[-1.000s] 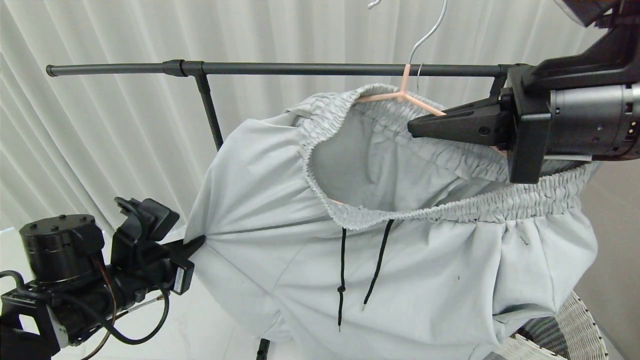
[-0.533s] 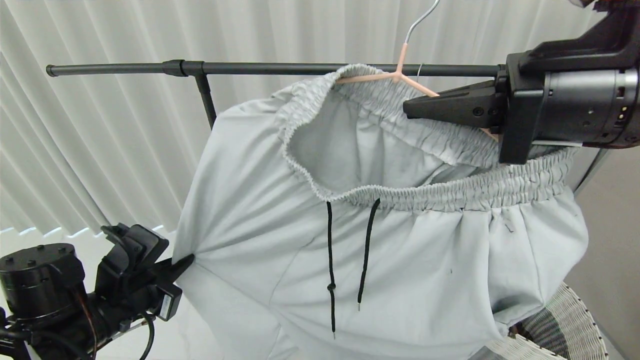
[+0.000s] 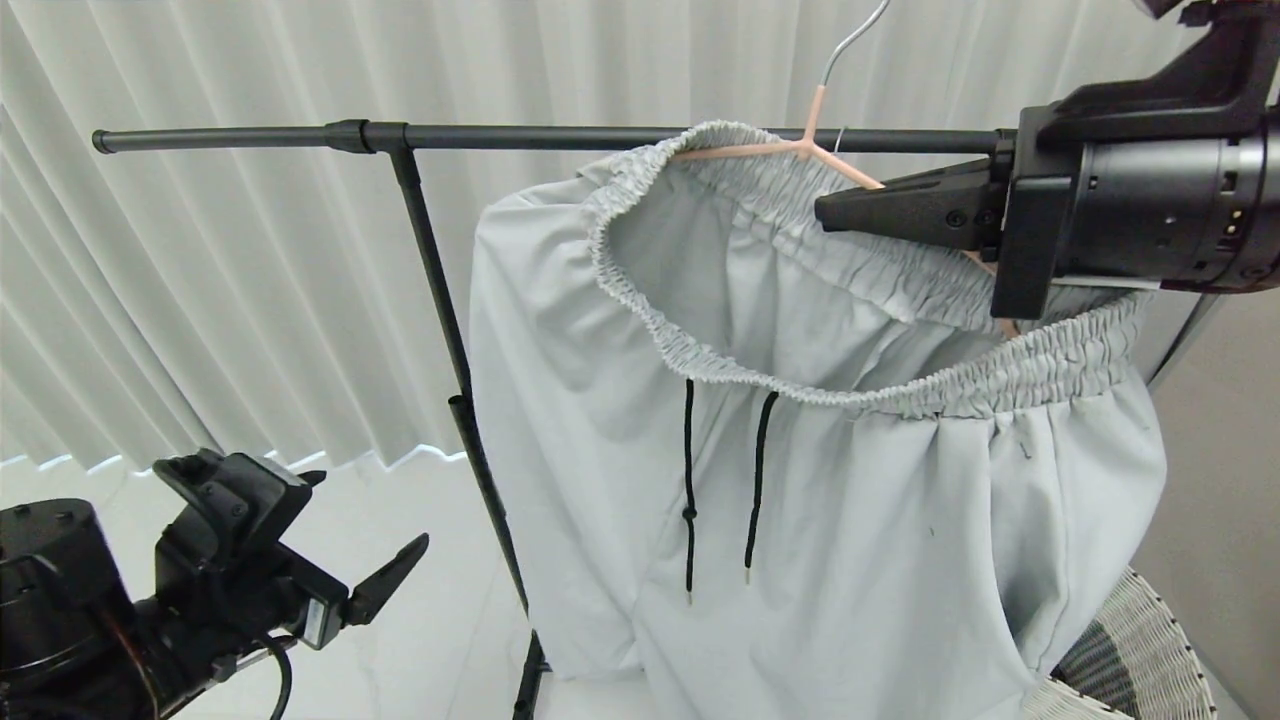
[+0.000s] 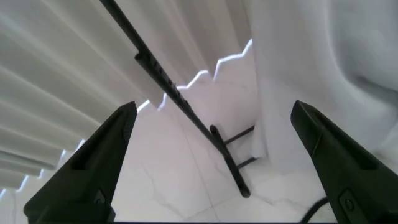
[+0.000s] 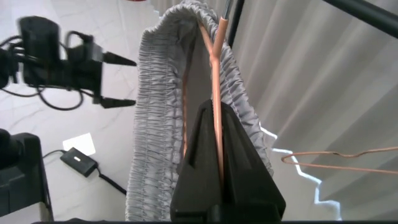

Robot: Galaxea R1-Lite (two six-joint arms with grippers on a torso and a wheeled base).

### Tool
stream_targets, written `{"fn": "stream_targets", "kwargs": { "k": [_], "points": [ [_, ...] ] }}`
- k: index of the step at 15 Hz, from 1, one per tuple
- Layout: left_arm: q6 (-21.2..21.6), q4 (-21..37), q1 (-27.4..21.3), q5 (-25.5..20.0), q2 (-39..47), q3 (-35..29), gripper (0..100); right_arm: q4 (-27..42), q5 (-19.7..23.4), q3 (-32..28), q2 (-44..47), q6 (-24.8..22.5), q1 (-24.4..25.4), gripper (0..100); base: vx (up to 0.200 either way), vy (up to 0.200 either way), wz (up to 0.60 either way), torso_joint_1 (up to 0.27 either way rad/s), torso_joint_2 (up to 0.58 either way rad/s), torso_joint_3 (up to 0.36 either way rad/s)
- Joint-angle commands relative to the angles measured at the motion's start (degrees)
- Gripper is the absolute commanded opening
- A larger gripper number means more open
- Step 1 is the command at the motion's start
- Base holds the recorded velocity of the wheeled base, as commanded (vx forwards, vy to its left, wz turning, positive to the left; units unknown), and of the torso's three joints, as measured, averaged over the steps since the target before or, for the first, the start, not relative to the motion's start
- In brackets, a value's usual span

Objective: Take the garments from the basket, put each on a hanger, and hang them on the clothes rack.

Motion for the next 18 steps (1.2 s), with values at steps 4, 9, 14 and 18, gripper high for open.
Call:
{"fn": "stream_targets", "kwargs": {
  "k": [4, 9, 14, 18],
  "points": [
    [-3.02, 26.15, 1.07, -0.30, -21.99, -10.50, 100, 1.15, -2.65, 0.47, 1.06, -0.01, -1.56, 0, 0.000, 0.000, 0.00, 0.000, 0.00, 0.000],
    [-9.61, 65.35, 0.89, -0.39, -33.24, -30.98, 100, 1.94, -5.99, 0.47, 2.46, 0.07, -1.65, 0, 0.000, 0.000, 0.00, 0.000, 0.00, 0.000],
    [-7.77, 65.35, 0.98, -0.30, -36.58, -27.90, 100, 1.86, -11.88, -0.41, 4.93, 1.74, -2.52, 0, 0.000, 0.000, 0.00, 0.000, 0.00, 0.000],
    [-8.03, 65.26, 0.98, -0.39, -36.49, -27.90, 100, 1.59, -13.46, -0.50, 5.45, 2.18, -3.32, 0, 0.150, 0.000, 0.00, 0.001, 0.00, 0.004]
  ]
}}
